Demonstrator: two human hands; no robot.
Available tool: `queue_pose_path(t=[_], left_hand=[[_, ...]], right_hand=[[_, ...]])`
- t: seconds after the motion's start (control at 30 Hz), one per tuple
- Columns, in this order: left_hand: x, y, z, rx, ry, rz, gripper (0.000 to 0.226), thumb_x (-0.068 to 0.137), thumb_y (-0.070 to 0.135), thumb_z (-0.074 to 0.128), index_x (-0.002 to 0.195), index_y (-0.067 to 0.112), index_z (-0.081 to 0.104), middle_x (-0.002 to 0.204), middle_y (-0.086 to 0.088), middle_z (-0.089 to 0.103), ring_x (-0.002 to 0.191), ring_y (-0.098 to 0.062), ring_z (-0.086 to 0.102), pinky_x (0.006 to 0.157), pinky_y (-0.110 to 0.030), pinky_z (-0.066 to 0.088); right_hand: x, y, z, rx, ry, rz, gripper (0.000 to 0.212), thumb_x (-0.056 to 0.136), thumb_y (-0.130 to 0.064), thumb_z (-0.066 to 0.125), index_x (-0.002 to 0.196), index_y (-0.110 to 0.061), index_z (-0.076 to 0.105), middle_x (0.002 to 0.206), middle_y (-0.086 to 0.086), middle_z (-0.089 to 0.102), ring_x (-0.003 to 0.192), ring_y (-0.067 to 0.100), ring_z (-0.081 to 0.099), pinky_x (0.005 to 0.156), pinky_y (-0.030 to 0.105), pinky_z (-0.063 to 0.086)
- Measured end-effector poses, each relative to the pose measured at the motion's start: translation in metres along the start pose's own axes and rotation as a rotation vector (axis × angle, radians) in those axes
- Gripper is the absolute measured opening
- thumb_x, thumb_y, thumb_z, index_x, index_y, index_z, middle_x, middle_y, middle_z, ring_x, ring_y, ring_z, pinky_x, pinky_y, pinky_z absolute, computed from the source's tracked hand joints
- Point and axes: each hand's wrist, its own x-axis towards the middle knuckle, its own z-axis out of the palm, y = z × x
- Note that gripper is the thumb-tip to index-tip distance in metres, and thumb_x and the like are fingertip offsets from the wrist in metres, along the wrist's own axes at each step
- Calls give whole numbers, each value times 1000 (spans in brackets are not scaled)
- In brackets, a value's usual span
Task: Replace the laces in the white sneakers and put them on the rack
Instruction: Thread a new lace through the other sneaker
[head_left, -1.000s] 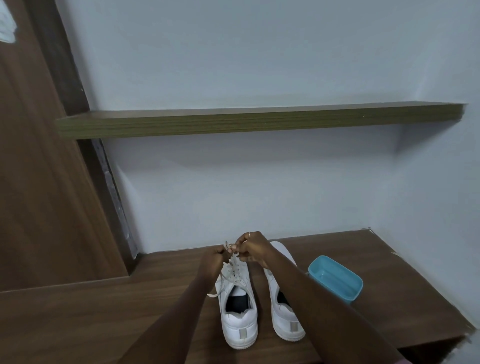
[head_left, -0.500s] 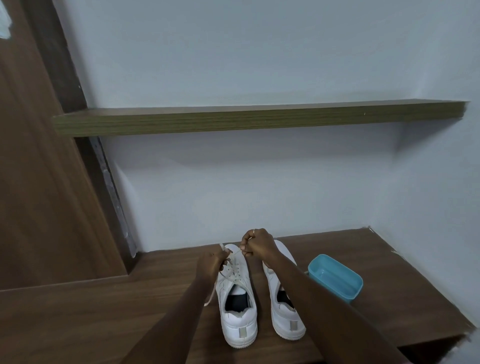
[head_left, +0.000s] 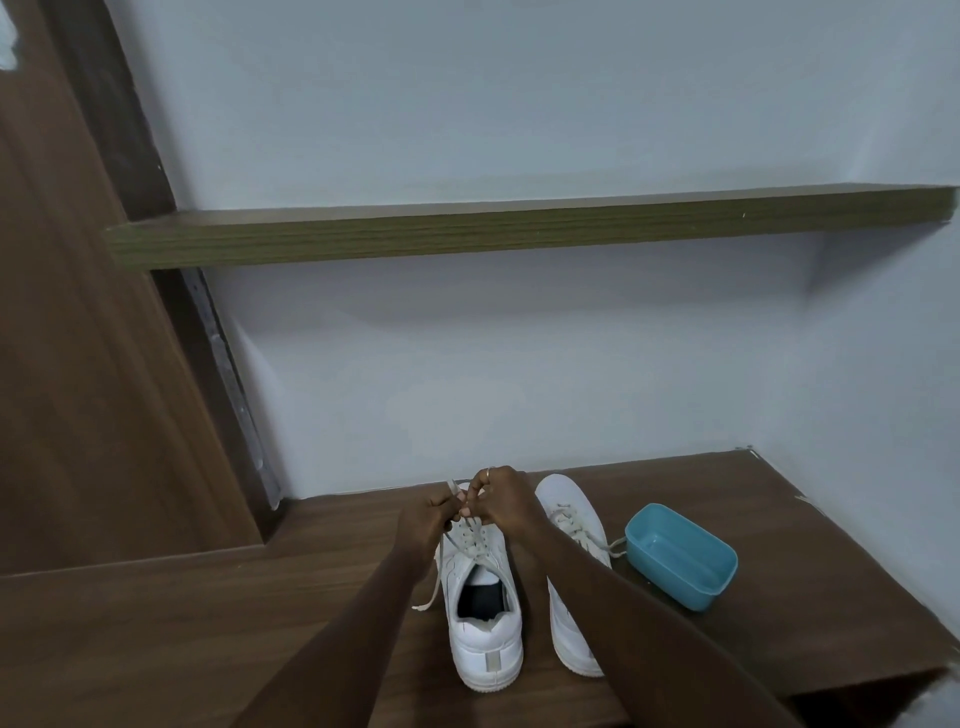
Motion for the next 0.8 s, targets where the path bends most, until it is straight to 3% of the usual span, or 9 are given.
queue_pose_path(t=[0.1,0.17,0.27,0.37,0.43,0.5,0.53,0.67,0.8], left_hand=[[0,-2,-1,22,-17,31,37,94,17,56,58,15,62,42,13,50,44,1,42,48,-12,33],[0,-6,-6,65,-59,59,33,93,24,58,63,14,65,51,13,55,49,1,47,55,-15,36],[-1,-9,-11,289,-152,90,35,89,24,64,55,19,59,45,14,44,48,1,38,54,-18,29],[3,-9,-8,605,-134,144,54,87,15,64,40,25,38,34,10,28,42,-4,26,46,-18,20],[4,-8,-6,704,-79,215,53,87,12,60,47,23,27,43,8,23,46,-6,21,47,-22,17],[5,-9,-6,723,-66,258,49,87,8,57,51,21,26,48,5,24,46,-7,23,49,-24,18],[5,-10,-6,727,-62,283,47,86,6,57,52,21,28,49,4,26,45,-7,26,49,-24,19],[8,-10,-3,703,-72,351,27,86,6,54,59,8,48,55,4,39,54,-4,34,52,-21,22],[12,-2,2,571,-69,390,21,81,0,56,66,12,65,54,19,59,57,9,51,56,-13,33]], right_hand=[[1,1,2,-75,46,-27,6,74,-2,75,73,-4,70,78,11,69,59,7,64,63,20,56],[0,-1,1,-152,104,-63,4,78,-2,71,80,2,73,85,14,72,58,5,59,58,13,47],[-1,-2,-4,-317,120,-89,9,81,-3,66,82,2,74,84,13,72,76,19,65,68,24,50],[1,3,-3,-525,1,-62,27,87,1,50,61,-2,60,65,10,59,76,26,58,68,31,48],[3,6,-1,-570,-61,-70,24,88,1,47,75,0,67,79,14,66,84,27,62,76,31,50],[4,8,-3,-504,-103,-52,25,89,2,47,97,3,70,101,15,70,94,26,64,78,27,47],[2,8,-6,-426,-126,-18,25,88,3,47,99,4,70,101,15,69,91,23,63,74,26,46],[-2,7,-13,69,-212,200,33,92,8,36,75,-8,59,70,5,52,58,12,44,52,19,39],[-3,10,-8,263,-163,255,38,93,10,32,69,-11,52,63,-2,41,55,8,33,51,18,30]])
